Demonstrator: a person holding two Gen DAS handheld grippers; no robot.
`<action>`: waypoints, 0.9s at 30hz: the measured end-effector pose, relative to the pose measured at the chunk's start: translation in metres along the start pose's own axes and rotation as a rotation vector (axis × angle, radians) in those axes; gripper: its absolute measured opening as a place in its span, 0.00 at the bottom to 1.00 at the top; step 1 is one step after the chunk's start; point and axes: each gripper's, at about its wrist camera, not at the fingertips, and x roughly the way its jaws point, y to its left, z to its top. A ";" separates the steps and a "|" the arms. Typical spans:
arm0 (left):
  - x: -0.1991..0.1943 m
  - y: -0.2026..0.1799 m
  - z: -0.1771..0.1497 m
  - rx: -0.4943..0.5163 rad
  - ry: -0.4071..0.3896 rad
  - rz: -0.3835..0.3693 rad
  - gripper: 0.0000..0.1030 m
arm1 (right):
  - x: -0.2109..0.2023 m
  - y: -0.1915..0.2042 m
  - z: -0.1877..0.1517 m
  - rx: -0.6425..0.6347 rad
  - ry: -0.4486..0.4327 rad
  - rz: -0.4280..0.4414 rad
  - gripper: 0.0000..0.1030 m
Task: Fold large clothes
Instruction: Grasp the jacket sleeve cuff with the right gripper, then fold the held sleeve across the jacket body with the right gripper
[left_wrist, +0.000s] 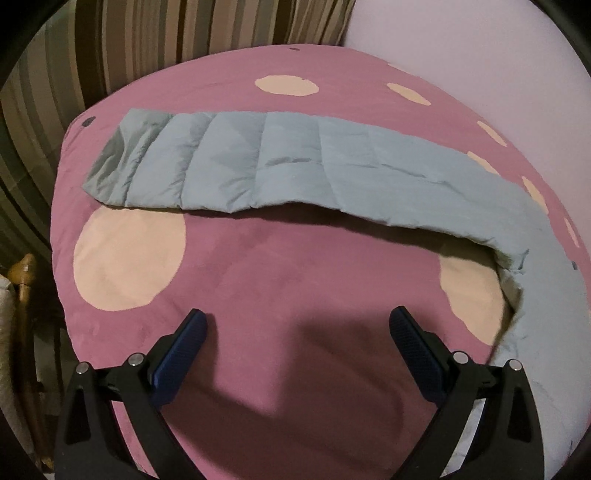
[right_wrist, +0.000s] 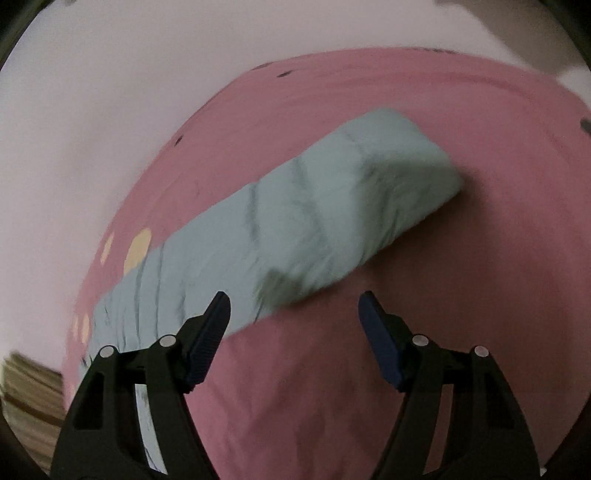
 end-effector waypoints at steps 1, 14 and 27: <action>0.000 0.000 0.000 -0.001 -0.003 0.007 0.95 | 0.002 -0.004 0.002 0.016 0.001 0.005 0.70; 0.018 -0.006 0.003 0.037 -0.030 0.115 0.95 | 0.024 -0.042 0.031 0.193 -0.068 0.046 0.32; 0.021 -0.008 0.001 0.069 -0.065 0.192 0.96 | -0.027 0.028 0.003 -0.062 -0.162 0.063 0.05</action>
